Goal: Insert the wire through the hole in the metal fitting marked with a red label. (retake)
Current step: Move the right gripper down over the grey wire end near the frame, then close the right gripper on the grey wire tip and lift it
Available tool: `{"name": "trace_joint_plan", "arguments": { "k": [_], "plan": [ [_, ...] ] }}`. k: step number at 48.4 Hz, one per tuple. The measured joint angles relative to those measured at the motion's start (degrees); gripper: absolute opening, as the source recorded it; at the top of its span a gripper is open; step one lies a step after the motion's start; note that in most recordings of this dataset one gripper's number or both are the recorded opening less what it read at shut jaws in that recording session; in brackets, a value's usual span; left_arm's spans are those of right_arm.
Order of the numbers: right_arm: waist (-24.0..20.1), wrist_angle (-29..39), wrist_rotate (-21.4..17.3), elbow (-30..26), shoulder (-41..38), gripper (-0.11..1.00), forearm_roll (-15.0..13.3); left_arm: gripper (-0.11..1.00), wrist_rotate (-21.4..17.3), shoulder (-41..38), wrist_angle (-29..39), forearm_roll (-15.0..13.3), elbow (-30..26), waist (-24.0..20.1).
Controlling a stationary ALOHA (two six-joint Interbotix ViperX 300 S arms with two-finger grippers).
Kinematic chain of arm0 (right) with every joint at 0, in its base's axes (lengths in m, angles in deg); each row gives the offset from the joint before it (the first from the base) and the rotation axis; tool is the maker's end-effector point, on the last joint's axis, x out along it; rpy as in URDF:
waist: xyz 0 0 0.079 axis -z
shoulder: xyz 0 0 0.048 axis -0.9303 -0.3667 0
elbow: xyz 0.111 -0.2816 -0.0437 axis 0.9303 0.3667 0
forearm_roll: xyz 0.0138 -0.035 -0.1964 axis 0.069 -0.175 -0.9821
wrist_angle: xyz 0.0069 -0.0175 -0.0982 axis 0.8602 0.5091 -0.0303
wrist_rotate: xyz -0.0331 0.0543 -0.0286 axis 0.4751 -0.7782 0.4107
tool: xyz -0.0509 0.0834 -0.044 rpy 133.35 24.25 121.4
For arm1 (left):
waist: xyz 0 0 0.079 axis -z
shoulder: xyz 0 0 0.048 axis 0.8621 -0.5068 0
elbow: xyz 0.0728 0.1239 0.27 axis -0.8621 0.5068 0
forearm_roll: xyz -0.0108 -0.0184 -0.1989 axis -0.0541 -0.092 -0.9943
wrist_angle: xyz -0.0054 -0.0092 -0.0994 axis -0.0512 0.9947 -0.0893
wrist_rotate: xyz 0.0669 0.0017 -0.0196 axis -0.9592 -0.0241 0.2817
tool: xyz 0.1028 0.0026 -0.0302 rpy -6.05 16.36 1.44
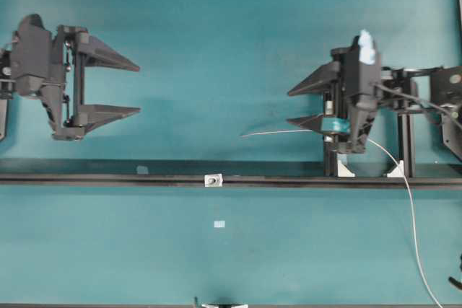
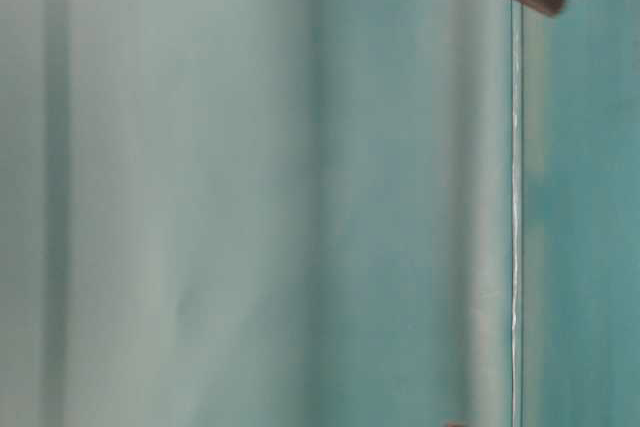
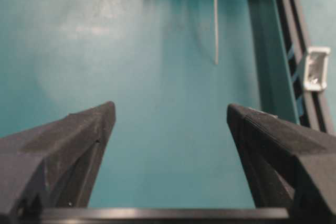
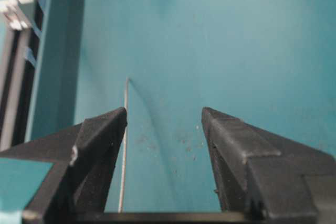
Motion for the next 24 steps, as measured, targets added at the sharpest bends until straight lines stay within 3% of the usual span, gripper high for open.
{"name": "trace_joint_plan", "arguments": {
  "k": [24],
  "plan": [
    [-0.62, -0.18, 0.00, -4.39, -8.96, 0.67, -0.26, 0.78, -0.09, -10.72, -1.76, 0.00, -3.60, -0.97]
  ]
}}
